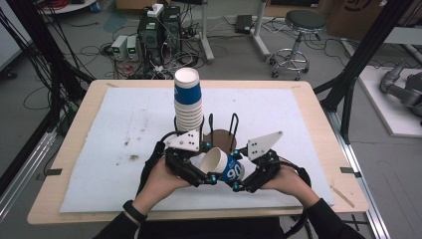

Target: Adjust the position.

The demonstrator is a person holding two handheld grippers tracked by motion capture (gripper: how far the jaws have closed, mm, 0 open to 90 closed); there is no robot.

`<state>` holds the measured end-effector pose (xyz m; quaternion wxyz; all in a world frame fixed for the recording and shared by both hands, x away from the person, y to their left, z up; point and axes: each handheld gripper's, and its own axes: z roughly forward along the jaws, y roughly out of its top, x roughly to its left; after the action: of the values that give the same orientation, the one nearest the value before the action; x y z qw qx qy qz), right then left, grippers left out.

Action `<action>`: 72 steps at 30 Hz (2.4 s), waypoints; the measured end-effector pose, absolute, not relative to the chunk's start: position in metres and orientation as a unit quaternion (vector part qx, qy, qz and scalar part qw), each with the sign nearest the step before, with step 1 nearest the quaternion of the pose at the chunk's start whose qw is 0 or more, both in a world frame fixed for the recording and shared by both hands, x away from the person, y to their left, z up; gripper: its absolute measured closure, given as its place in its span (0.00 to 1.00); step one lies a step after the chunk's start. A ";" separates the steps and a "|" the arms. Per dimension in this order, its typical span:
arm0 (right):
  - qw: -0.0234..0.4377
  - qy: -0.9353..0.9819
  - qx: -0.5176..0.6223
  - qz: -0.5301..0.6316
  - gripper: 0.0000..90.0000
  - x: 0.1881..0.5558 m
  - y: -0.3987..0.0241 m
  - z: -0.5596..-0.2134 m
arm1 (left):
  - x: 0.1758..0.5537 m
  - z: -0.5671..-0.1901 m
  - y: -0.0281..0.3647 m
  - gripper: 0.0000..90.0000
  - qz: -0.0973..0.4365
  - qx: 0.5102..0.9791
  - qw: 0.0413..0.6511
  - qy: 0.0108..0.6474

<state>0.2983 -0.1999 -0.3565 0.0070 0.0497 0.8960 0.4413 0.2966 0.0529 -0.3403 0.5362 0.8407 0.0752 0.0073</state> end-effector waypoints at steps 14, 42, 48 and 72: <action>-0.006 0.846 0.070 0.528 0.32 0.302 -0.213 -0.355 | 0.298 -0.344 0.059 0.10 -0.006 0.757 0.646 0.102; 0.005 0.852 0.069 0.519 0.26 0.294 -0.199 -0.360 | 0.290 -0.332 0.049 0.23 0.022 0.783 0.619 0.062; -0.013 0.838 0.063 0.542 0.33 0.294 -0.197 -0.365 | 0.290 -0.335 0.045 0.19 0.018 0.760 0.646 0.070; -0.015 0.808 0.071 0.585 0.33 0.293 -0.200 -0.366 | 0.292 -0.338 0.045 0.24 -0.002 0.727 0.683 0.071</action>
<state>0.2927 -0.2002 -0.3655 -0.0148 0.0713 0.8078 0.5850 0.2919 0.0445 -0.3383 0.6828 0.7271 0.0714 -0.0020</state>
